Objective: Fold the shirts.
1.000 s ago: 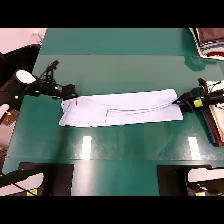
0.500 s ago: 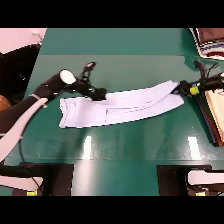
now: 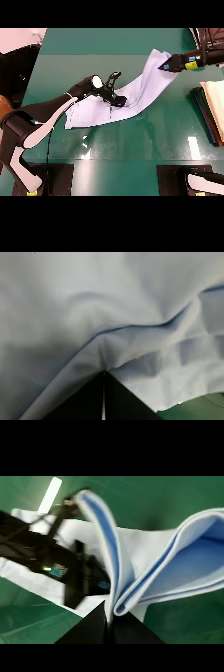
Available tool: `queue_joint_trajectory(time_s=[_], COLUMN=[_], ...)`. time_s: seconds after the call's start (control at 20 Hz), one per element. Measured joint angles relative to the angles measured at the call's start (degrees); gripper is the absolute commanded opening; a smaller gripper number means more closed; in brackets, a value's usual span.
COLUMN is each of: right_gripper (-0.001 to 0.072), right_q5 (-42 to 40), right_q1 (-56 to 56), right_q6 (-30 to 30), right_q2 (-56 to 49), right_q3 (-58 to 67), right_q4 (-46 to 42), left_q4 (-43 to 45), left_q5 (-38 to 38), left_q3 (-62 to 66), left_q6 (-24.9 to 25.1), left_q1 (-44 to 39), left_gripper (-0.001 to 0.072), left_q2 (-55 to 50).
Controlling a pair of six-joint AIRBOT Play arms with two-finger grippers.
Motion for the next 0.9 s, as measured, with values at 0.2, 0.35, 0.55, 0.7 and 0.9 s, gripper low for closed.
queue_joint_trajectory(time_s=[0.2, 0.35, 0.55, 0.7, 0.9], right_gripper=[0.0016, 0.0016, 0.0017, 0.002, 0.0552], right_q5=[-2.8, -6.0, -12.0, -17.9, -21.0], right_q1=[6.6, 11.3, 19.5, 27.4, 37.4], right_q6=[1.0, 1.3, 0.0, -3.1, -5.8], right_q2=[0.4, 0.3, -3.0, -9.1, -20.5], right_q3=[1.8, 2.2, 2.4, 3.9, 12.0], right_q4=[0.0, 0.1, 4.2, 9.1, 9.7], left_q4=[0.0, 2.1, 8.1, 12.2, 15.3], left_q5=[-1.4, -4.0, -7.5, -9.6, -11.7], left_q3=[2.3, 3.5, 4.0, 4.1, 4.2], left_q6=[0.0, -0.1, -0.1, -0.1, 0.0], left_q1=[0.8, 5.1, 15.4, 24.2, 34.8], left_gripper=[0.0026, 0.0026, 0.0027, 0.0027, 0.0027], left_q2=[-0.2, 3.7, 13.9, 22.4, 31.3])
